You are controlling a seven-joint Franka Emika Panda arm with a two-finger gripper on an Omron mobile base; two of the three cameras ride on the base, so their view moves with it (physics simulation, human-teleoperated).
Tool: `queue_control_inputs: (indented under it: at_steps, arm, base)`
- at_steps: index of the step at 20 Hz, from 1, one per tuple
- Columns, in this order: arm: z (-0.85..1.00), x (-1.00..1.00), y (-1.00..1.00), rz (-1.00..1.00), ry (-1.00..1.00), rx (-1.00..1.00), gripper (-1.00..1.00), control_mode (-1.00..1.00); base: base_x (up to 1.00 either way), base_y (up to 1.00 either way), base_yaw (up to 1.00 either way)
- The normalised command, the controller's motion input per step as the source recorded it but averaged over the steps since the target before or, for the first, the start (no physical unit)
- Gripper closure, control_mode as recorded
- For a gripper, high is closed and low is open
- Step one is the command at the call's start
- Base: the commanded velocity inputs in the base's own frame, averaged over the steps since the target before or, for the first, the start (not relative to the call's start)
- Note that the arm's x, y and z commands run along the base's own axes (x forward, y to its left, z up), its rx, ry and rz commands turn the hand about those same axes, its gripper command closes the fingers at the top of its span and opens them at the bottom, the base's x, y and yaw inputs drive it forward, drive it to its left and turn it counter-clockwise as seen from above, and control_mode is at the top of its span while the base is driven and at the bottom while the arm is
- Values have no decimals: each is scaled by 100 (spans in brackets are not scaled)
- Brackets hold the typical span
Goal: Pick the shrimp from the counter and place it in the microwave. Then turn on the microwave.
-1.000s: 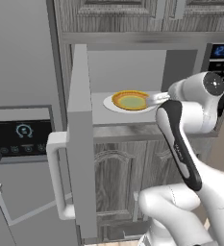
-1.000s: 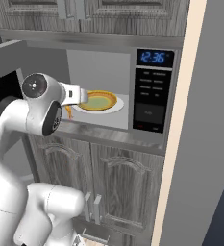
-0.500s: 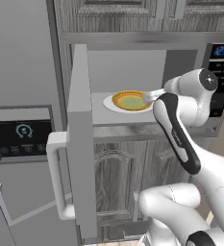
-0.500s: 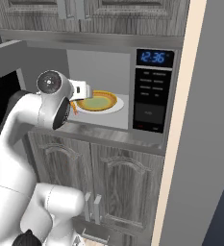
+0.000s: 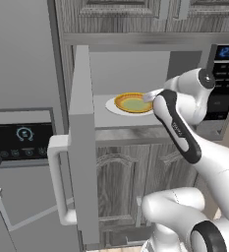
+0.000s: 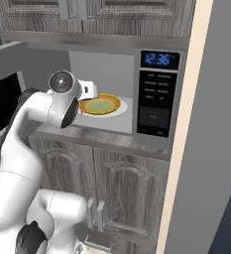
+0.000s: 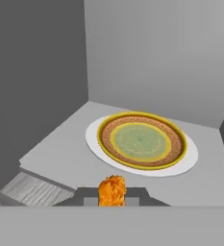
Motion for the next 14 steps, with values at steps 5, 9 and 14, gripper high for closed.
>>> queue_control_inputs:
  at_steps: [5,9,14]
  arm:
    - [-14,34,1,2,0,0,100,-100]
    - [-13,30,0,2,0,0,100,-100]
    - [-12,29,0,4,0,0,100,-100]
  base:
    - [0,0,0]
    - [0,0,0]
    - [0,0,0]
